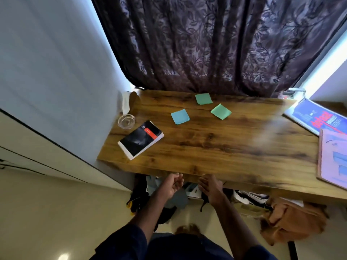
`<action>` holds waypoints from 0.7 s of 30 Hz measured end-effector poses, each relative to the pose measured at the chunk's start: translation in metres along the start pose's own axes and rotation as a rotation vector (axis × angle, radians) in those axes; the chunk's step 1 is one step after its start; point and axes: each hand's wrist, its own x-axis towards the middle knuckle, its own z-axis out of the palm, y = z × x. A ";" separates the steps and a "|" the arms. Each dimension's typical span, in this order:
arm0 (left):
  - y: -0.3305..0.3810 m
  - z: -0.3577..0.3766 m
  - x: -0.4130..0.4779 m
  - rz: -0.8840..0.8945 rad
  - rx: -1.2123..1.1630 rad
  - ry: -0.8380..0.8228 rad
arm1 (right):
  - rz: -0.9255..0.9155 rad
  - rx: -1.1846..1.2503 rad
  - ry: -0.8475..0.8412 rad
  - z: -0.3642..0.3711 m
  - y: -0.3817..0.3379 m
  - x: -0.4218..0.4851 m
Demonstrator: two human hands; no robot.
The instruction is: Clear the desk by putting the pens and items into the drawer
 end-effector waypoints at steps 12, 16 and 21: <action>0.018 -0.087 0.046 -0.126 -0.262 0.106 | 0.236 0.310 -0.060 0.032 0.063 0.030; 0.027 -0.100 0.087 -0.216 -0.382 0.091 | 0.247 0.771 0.010 0.043 0.083 0.075; 0.034 -0.107 0.130 -0.178 -0.539 0.136 | 0.156 0.987 -0.049 0.067 0.107 0.123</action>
